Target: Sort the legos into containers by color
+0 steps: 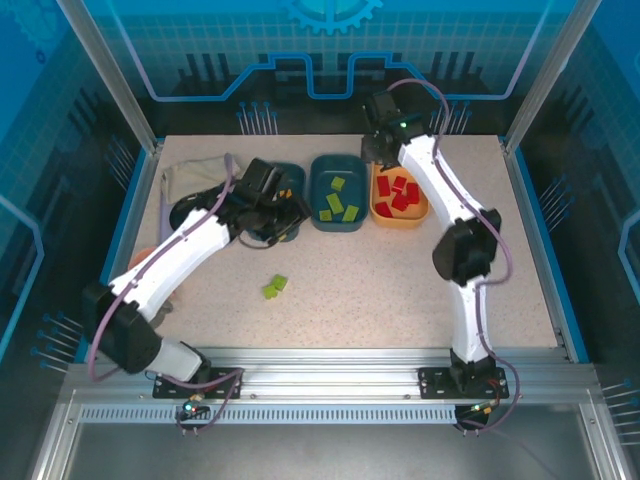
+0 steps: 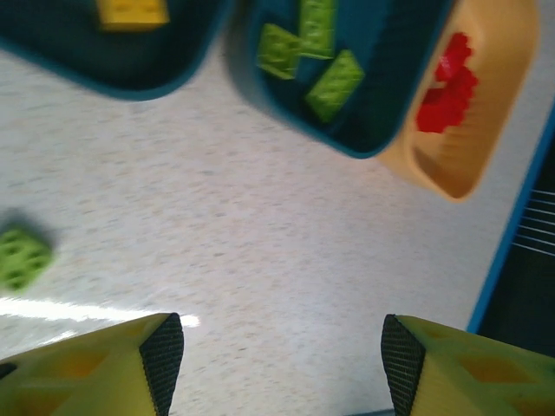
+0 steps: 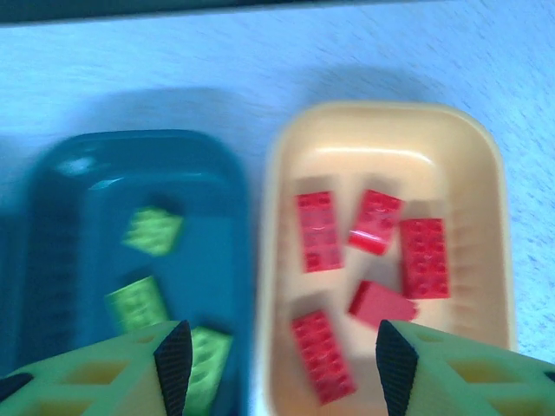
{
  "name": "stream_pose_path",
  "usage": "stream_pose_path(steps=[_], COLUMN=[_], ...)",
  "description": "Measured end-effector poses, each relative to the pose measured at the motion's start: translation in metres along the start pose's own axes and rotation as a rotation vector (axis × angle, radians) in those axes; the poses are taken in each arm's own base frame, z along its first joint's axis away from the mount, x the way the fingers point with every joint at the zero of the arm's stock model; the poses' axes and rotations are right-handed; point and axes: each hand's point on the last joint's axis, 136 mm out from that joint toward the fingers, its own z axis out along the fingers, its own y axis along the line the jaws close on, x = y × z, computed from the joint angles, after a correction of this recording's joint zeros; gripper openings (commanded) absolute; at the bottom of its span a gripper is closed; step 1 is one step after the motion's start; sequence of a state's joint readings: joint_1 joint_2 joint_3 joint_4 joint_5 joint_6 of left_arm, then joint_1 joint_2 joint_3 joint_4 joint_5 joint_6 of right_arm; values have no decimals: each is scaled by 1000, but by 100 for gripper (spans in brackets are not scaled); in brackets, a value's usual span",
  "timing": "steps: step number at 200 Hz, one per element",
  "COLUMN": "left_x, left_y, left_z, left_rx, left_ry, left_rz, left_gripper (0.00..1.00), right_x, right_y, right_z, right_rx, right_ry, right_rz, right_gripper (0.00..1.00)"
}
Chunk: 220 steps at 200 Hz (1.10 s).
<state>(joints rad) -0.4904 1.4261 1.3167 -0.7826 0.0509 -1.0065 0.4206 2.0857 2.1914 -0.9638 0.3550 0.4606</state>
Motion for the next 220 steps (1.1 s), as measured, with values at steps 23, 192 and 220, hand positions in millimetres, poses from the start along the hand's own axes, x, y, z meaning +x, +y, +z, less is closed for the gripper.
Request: stream_pose_path(steps=[23,192,220], left_x=[12,53,59], left_y=[50,189,194], left_z=[-9,-105,-105], left_rx=[-106,-180,-153], left_ry=[-10,-252,-244], left_rz=[-50,-277,-290], left_gripper=[66,66,66], right_x=[31,345,337], right_y=[51,202,217], right_z=[-61,-20,-5], right_rx=[-188,-628,-609], right_ry=[-51,435,406], right_rz=[-103,-909,-932], right_gripper=[62,76,72])
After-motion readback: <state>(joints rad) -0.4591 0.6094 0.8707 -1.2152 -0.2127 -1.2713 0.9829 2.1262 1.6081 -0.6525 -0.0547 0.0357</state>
